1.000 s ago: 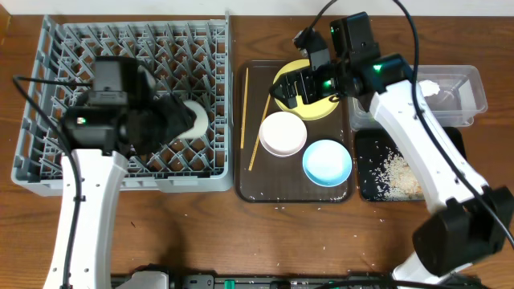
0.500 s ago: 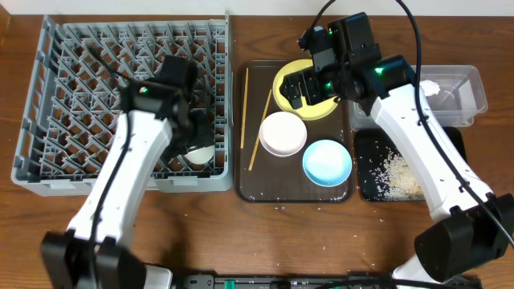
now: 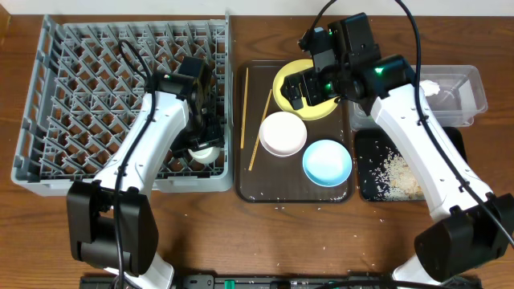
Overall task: Sort waste into correct bins and load items into the dishwasher
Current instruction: 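Place the white cup into the dish rack with the left gripper, then move the left gripper to the pink bowl on the dark tray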
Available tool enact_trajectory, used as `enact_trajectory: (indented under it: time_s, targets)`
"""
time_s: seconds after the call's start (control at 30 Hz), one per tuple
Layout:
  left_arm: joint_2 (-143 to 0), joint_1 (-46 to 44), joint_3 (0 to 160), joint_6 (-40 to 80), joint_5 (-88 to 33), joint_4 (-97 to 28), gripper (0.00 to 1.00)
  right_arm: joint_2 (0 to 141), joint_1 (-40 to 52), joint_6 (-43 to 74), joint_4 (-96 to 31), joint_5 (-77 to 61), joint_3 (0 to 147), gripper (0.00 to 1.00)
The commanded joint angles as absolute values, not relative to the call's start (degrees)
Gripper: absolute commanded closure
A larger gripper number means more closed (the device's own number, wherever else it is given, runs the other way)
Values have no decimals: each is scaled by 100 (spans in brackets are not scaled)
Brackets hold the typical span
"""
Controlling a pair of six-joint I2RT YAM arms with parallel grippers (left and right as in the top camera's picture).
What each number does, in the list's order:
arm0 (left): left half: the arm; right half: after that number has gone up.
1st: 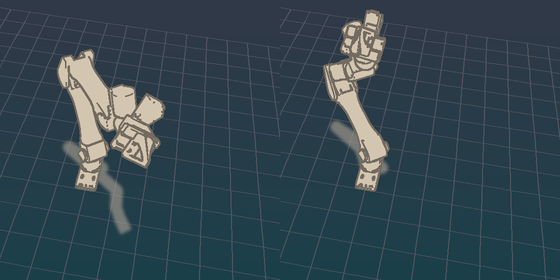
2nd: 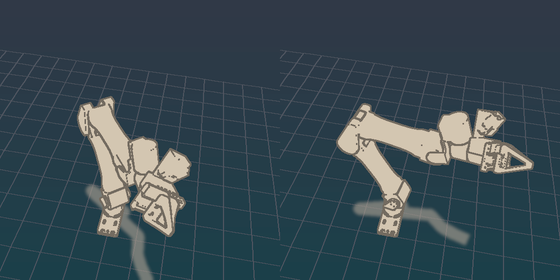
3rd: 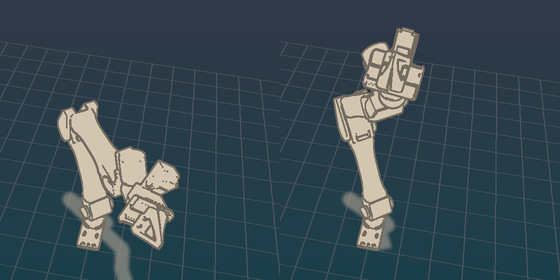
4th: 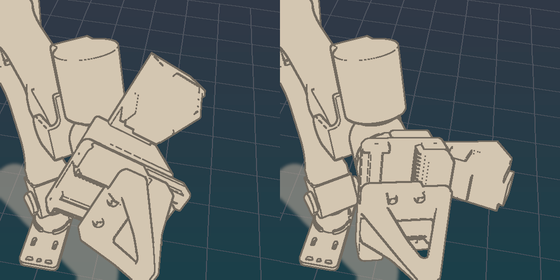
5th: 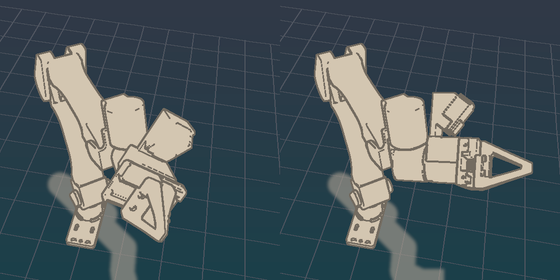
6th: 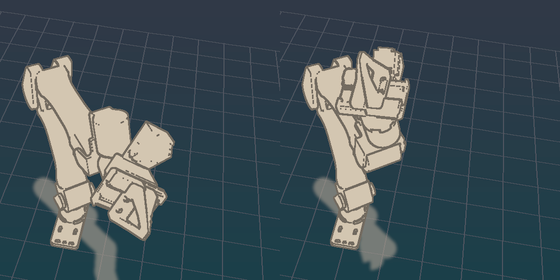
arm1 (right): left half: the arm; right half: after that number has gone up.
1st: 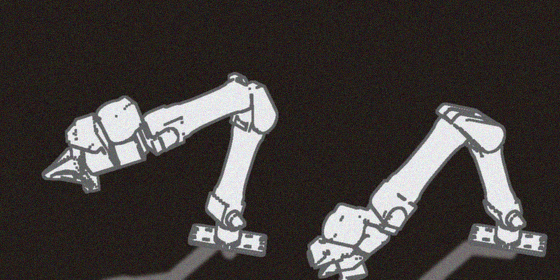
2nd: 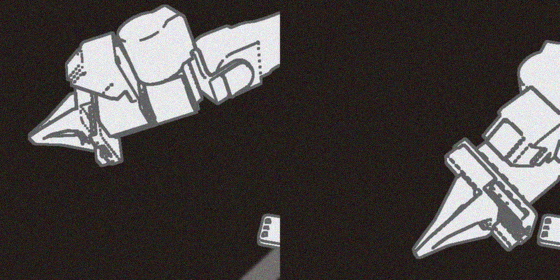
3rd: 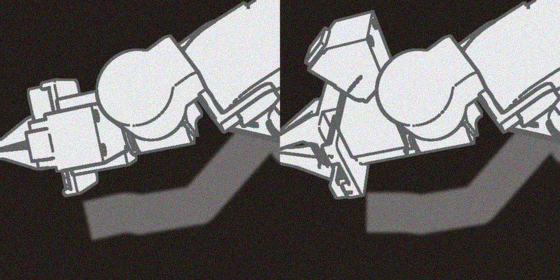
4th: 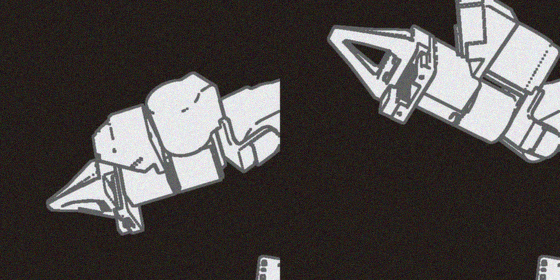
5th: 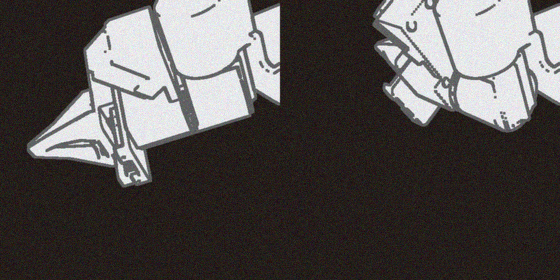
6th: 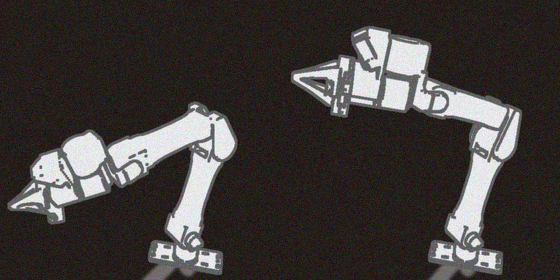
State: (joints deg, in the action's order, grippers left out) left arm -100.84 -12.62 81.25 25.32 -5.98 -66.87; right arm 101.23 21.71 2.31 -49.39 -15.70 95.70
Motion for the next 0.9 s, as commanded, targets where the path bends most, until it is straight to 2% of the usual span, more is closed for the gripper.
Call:
enact_trajectory:
  time_s: [0.0,0.07,0.17,0.2,0.4,0.7,0.87]
  targets:
    - [-10160,-1234,8114,2571,-539,-6834,26,10125,2171,161,-4956,-1540,9620,1]
    - [-10112,-1234,8156,2563,-541,-6875,22,10125,2171,161,-4956,-1540,9620,1]
    - [-10020,-1234,8423,2397,-537,-7122,9,10125,2171,163,-4954,-1542,9620,1]
    - [-9990,-1234,8543,2346,-534,-7231,9,10125,2171,161,-4954,-1542,9620,1]
    - [-9730,-1236,9288,2211,-576,-7644,8,10125,2171,163,-4954,-1542,9620,1]
    - [-9448,-1809,9308,2471,-899,-6943,10,9990,1791,886,-4939,-1542,9655,3]
    - [-9642,-2344,9179,3120,-711,-6383,17,9730,1343,1072,-5043,-1546,9655,7]
